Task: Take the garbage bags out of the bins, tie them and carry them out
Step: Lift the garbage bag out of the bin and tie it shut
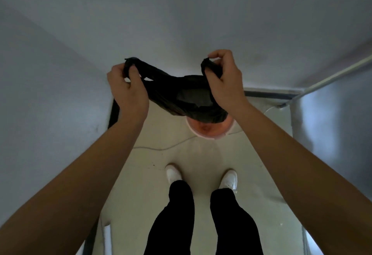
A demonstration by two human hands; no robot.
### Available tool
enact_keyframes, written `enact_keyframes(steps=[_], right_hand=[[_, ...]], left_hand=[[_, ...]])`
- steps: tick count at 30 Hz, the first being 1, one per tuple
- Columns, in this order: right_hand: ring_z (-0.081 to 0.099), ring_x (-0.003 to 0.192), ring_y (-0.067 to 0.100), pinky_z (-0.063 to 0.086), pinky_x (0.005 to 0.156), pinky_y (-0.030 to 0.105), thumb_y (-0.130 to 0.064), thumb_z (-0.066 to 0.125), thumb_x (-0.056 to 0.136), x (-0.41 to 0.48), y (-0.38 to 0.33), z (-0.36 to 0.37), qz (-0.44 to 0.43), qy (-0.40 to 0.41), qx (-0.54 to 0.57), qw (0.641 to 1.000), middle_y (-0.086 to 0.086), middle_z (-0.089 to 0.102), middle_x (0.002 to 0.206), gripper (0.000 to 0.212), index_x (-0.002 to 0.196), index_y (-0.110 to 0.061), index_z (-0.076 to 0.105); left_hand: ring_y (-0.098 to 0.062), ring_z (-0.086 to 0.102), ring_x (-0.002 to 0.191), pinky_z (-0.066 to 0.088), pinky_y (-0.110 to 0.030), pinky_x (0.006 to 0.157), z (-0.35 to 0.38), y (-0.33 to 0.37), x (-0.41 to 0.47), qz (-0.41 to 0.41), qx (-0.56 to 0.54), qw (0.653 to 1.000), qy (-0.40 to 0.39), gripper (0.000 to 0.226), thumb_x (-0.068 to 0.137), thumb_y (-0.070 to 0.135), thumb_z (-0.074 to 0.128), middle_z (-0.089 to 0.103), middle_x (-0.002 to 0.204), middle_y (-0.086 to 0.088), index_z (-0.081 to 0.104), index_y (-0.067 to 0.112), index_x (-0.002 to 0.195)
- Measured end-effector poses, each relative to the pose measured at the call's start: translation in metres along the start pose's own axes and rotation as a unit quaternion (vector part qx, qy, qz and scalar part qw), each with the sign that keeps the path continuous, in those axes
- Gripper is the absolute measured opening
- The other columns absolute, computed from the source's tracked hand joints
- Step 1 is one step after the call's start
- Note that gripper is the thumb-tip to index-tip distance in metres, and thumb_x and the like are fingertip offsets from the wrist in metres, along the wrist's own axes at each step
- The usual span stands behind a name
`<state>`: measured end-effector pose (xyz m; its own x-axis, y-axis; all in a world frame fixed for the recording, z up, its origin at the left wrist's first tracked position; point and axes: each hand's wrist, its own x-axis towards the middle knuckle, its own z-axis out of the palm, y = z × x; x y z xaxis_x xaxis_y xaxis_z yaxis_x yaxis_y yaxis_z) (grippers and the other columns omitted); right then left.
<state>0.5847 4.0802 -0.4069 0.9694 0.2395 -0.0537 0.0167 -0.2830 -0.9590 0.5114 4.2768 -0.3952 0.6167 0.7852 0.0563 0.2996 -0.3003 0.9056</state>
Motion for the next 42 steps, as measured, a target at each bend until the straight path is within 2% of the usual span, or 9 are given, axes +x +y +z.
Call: enact_keyframes(steps=[3, 8, 12, 18, 21, 27, 33, 36, 42], right_hand=[[0.056, 0.08, 0.004, 0.046, 0.075, 0.021, -0.02, 0.048, 0.099, 0.0, -0.026, 0.026, 0.003, 0.01, 0.043, 0.999, -0.004, 0.059, 0.095, 0.024, 0.123, -0.02, 0.052], [0.052, 0.096, 0.01, 0.041, 0.088, 0.015, -0.018, 0.045, 0.102, -0.007, -0.044, 0.086, 0.041, -0.007, 0.022, 0.999, 0.006, 0.055, 0.111, 0.019, 0.11, -0.014, 0.061], [0.055, 0.097, 0.021, 0.045, 0.093, 0.041, -0.026, 0.041, 0.1, -0.011, -0.032, 0.14, 0.112, 0.018, 0.008, 0.994, 0.007, 0.057, 0.103, 0.017, 0.095, -0.016, 0.054], [0.056, 0.092, 0.02, 0.048, 0.091, 0.045, -0.032, 0.041, 0.098, -0.016, -0.014, 0.206, 0.167, 0.036, -0.006, 0.985, 0.006, 0.057, 0.097, 0.022, 0.099, -0.014, 0.053], [0.055, 0.086, 0.014, 0.046, 0.08, 0.037, -0.031, 0.043, 0.101, -0.013, 0.012, 0.226, 0.179, 0.015, -0.017, 0.984, 0.002, 0.057, 0.094, 0.02, 0.103, -0.014, 0.053], [0.059, 0.089, 0.014, 0.048, 0.086, 0.036, -0.035, 0.043, 0.102, -0.003, 0.101, 0.261, 0.192, -0.041, -0.043, 0.98, 0.0, 0.06, 0.093, 0.023, 0.106, -0.016, 0.055], [0.055, 0.08, 0.001, 0.042, 0.072, 0.026, -0.031, 0.046, 0.101, 0.01, 0.217, 0.293, 0.159, -0.029, -0.078, 0.984, -0.008, 0.059, 0.089, 0.019, 0.107, -0.015, 0.055], [0.061, 0.096, 0.006, 0.052, 0.088, 0.033, -0.05, 0.055, 0.092, 0.011, 0.281, 0.315, 0.158, -0.008, -0.109, 0.981, -0.005, 0.063, 0.106, 0.046, 0.124, -0.018, 0.051], [0.034, 0.145, 0.018, 0.026, 0.12, 0.032, -0.066, 0.065, 0.084, -0.006, 0.353, 0.335, -0.014, 0.026, -0.255, 0.966, 0.005, 0.035, 0.158, 0.103, 0.157, -0.011, 0.018]], left_hand=[[-0.005, 0.049, 0.082, 0.046, -0.027, 0.082, -0.032, 0.004, 0.012, -0.029, -0.037, 0.998, 0.042, 0.009, 0.094, 0.024, 0.044, 0.052, 0.098, 0.0, 0.052, 0.02, 0.093], [0.004, 0.042, 0.065, 0.037, -0.013, 0.065, -0.08, -0.013, 0.042, -0.066, -0.075, 0.994, 0.052, 0.025, 0.097, 0.012, 0.041, 0.046, 0.078, 0.01, 0.043, 0.023, 0.074], [-0.002, 0.044, 0.066, 0.039, -0.021, 0.065, -0.11, -0.051, 0.073, -0.068, -0.063, 0.996, -0.015, 0.023, 0.095, 0.012, 0.048, 0.048, 0.074, 0.009, 0.048, 0.021, 0.074], [-0.01, 0.058, 0.117, 0.046, -0.024, 0.102, -0.147, -0.129, 0.11, -0.067, -0.022, 0.986, -0.154, 0.022, 0.098, 0.022, 0.06, 0.061, 0.132, 0.0, 0.066, 0.011, 0.116], [-0.009, 0.049, 0.13, 0.039, -0.009, 0.101, -0.145, -0.167, 0.115, -0.059, 0.003, 0.983, -0.174, 0.015, 0.097, 0.023, 0.063, 0.052, 0.143, 0.001, 0.067, 0.016, 0.11], [-0.017, 0.06, 0.119, 0.048, -0.04, 0.106, -0.118, -0.262, 0.11, -0.118, 0.027, 0.981, -0.151, 0.035, 0.092, 0.039, 0.064, 0.065, 0.128, -0.003, 0.071, 0.016, 0.118], [-0.006, 0.06, 0.071, 0.053, -0.034, 0.078, -0.061, -0.377, 0.102, -0.123, 0.045, 0.984, -0.118, 0.014, 0.094, 0.032, 0.061, 0.065, 0.078, 0.006, 0.066, 0.022, 0.085], [-0.004, 0.058, 0.071, 0.057, -0.039, 0.08, -0.035, -0.434, 0.099, -0.093, 0.024, 0.992, -0.085, 0.017, 0.093, 0.036, 0.064, 0.062, 0.077, 0.008, 0.063, 0.02, 0.086], [-0.021, 0.034, 0.14, 0.034, -0.047, 0.116, -0.016, -0.513, 0.086, 0.029, 0.05, 0.989, -0.133, 0.106, 0.077, 0.083, 0.051, 0.033, 0.148, -0.007, 0.025, 0.014, 0.153]])
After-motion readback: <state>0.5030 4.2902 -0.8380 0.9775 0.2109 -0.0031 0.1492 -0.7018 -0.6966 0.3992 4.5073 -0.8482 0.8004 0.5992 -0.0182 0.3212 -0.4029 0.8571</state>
